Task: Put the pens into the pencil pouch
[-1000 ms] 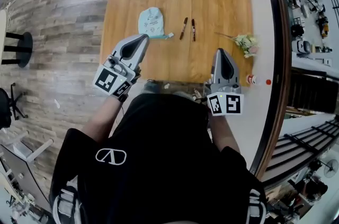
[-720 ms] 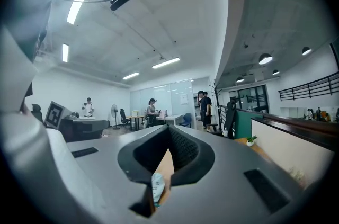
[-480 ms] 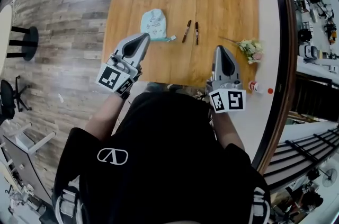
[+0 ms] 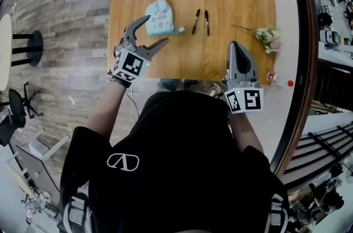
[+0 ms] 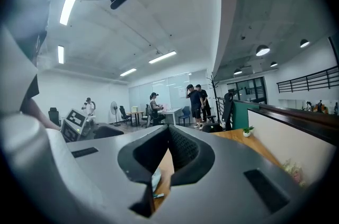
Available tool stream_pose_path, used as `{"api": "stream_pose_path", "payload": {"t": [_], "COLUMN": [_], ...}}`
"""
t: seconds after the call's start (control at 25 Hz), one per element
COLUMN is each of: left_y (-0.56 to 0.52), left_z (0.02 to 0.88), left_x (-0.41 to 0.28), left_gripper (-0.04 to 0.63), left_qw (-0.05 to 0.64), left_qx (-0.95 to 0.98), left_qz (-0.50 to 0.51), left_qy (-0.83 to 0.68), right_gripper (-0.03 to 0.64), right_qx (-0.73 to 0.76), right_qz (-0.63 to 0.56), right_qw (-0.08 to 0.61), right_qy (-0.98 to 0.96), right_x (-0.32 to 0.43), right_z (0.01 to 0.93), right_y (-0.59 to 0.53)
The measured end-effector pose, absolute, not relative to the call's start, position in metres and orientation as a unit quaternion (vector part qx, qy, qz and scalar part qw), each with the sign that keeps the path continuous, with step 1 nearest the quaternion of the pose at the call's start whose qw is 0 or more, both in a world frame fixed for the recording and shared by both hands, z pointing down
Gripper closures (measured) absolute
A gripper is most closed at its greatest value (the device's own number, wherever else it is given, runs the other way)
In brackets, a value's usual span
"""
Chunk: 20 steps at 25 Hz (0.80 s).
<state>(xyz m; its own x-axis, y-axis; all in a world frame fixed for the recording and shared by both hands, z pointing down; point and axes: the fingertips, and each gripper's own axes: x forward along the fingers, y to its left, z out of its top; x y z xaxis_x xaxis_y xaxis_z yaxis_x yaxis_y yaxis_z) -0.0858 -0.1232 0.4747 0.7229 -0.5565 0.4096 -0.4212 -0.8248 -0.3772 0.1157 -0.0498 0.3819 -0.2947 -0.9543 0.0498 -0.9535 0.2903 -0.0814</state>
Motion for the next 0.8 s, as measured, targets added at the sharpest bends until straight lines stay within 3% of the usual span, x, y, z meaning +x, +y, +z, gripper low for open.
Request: {"api": "stream_pose_path", "payload": {"t": [0.28,0.8], "left_y": [-0.153,-0.175], "left_z": [0.57,0.737], "left_x": [-0.095,-0.104], "left_gripper": [0.233,0.236], "left_qw": [0.168,0.118], "left_qx": [-0.88,-0.827], "left_qz": [-0.403,-0.546], "left_qy": [0.185,0.067], "right_gripper": [0.618,0.618], "right_qx": [-0.601,-0.604], "right_qz": [-0.06,-0.09], "right_qw": [-0.011,-0.042], "right_qy": [0.797,0.79], "right_x": [0.128,0.139], "right_z": [0.393,0.423], "right_y": [-0.044,-0.042]}}
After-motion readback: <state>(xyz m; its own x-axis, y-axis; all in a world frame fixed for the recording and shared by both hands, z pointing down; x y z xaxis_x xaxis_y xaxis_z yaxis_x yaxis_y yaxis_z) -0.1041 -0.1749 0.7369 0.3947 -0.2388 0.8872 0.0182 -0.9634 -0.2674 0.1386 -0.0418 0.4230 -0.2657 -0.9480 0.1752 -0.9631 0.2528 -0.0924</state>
